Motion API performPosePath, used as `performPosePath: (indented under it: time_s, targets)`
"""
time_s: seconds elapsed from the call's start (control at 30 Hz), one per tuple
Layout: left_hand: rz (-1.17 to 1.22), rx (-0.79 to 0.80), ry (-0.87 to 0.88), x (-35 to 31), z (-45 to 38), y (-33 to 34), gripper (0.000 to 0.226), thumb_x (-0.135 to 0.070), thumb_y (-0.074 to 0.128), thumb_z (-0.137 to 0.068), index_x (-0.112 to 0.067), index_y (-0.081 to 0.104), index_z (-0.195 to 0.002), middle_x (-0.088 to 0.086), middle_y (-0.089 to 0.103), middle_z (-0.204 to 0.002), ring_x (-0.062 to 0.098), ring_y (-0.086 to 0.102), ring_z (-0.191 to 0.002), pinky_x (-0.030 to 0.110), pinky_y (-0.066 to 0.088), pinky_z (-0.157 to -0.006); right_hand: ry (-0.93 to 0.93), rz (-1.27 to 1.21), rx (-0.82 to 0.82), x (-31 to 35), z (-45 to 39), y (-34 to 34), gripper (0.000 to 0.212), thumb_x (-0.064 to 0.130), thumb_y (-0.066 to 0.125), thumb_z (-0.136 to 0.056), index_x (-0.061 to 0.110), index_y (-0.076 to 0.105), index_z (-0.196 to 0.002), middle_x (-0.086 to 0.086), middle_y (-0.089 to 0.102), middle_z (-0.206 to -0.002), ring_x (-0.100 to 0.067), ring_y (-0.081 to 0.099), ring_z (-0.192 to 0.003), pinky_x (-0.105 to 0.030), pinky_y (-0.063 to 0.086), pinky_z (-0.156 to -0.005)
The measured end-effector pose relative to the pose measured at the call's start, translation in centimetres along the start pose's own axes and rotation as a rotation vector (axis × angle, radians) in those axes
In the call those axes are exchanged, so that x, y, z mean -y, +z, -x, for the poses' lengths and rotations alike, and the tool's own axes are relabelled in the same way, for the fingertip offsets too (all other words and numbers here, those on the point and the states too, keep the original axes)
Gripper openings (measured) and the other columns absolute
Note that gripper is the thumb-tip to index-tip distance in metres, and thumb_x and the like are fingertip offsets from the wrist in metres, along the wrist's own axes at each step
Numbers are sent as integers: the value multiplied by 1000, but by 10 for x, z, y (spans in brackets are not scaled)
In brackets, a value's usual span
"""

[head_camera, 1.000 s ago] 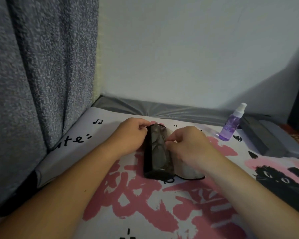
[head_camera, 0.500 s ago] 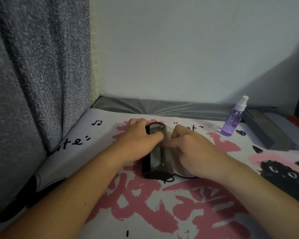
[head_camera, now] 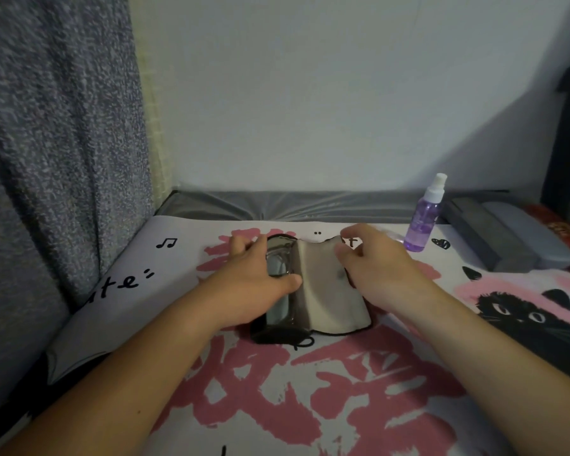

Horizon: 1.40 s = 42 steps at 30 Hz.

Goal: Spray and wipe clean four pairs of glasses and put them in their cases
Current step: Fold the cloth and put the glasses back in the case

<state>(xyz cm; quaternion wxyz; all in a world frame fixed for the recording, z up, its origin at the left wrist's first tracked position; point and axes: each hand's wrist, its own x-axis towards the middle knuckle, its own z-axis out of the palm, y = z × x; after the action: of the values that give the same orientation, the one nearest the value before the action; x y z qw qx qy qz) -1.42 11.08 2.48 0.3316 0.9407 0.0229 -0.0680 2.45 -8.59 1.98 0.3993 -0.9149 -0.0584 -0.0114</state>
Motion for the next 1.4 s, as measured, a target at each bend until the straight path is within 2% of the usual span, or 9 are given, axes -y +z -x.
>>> performPosePath:
  time_s: [0.2, 0.3, 0.37, 0.6, 0.83, 0.93, 1.03, 1.17, 1.4]
  targets:
    - [163, 34, 47, 15, -9, -9, 51, -60, 63, -89, -49, 49, -136, -18, 36, -132, 1, 43, -120, 28, 36, -105, -8, -111, -59, 6, 5, 0, 35, 44, 43, -104, 26, 53, -132, 5, 65, -81, 3, 57, -62, -20, 37, -55]
    - [392, 7, -3, 26, -15, -20, 29, -54, 53, -98, -37, 70, -115, -9, 71, -90, 6, 62, -76, 28, 45, -70, -14, -441, -83, 12, 10, -1, 28, 44, 42, -105, 27, 62, -113, -1, 73, -89, -6, 64, -63, -22, 44, -54]
    - [544, -21, -90, 28, -16, -27, 36, -50, 47, -103, -26, 72, -111, 4, 74, -94, 16, 63, -71, 30, 46, -62, -61, -616, -4, 18, 17, 0, 33, 46, 39, -106, 27, 65, -114, 1, 76, -96, -16, 68, -73, -31, 49, -58]
    - [691, -17, -157, 22, -8, -32, 39, -46, 39, -107, -18, 64, -118, 14, 73, -96, 24, 72, -68, 37, 57, -63, -353, -257, 169, 20, 31, 26, 46, 57, 27, -97, 40, 63, -119, 26, 70, -108, 8, 54, -116, -20, 39, -101]
    - [6, -154, -37, 9, 10, -27, 33, -62, 44, -96, -29, 47, -102, 1, 62, -100, 16, 64, -78, 37, 54, -69, -318, -337, 79, 13, 25, 25, 39, 45, 32, -105, 30, 65, -118, 18, 75, -97, 0, 66, -100, -30, 52, -94]
    - [-264, -87, 46, -8, 29, -6, 72, -88, 40, -77, -41, 31, -132, -9, 31, -130, 18, 55, -104, 39, 52, -86, -186, -445, -142, 6, 9, 24, 31, 35, 38, -108, 26, 67, -101, 6, 75, -87, -9, 69, -86, -42, 57, -87]
    - [-484, -48, 144, -17, 38, 13, 86, -84, 46, -79, -47, 10, -148, -14, 8, -149, 25, 54, -113, 37, 51, -87, -105, -422, -194, 0, -1, 24, 30, 33, 41, -107, 26, 68, -96, 4, 72, -89, -13, 67, -86, -46, 56, -88]
    - [-414, -194, 193, -11, 30, 9, 66, -59, 58, -85, -42, 28, -141, -6, 17, -137, 20, 47, -104, 32, 46, -82, -82, -452, -176, 1, 2, 25, 33, 32, 40, -107, 21, 69, -96, 2, 72, -90, -14, 68, -83, -44, 58, -86]
    - [-292, -571, -80, 53, -27, -44, 61, -46, 54, -94, -28, 27, -146, 7, 23, -137, 35, 46, -115, 42, 48, -86, -128, -330, -73, 2, 7, 30, 38, 37, 37, -107, 21, 69, -93, 3, 72, -90, -15, 66, -88, -46, 54, -90]
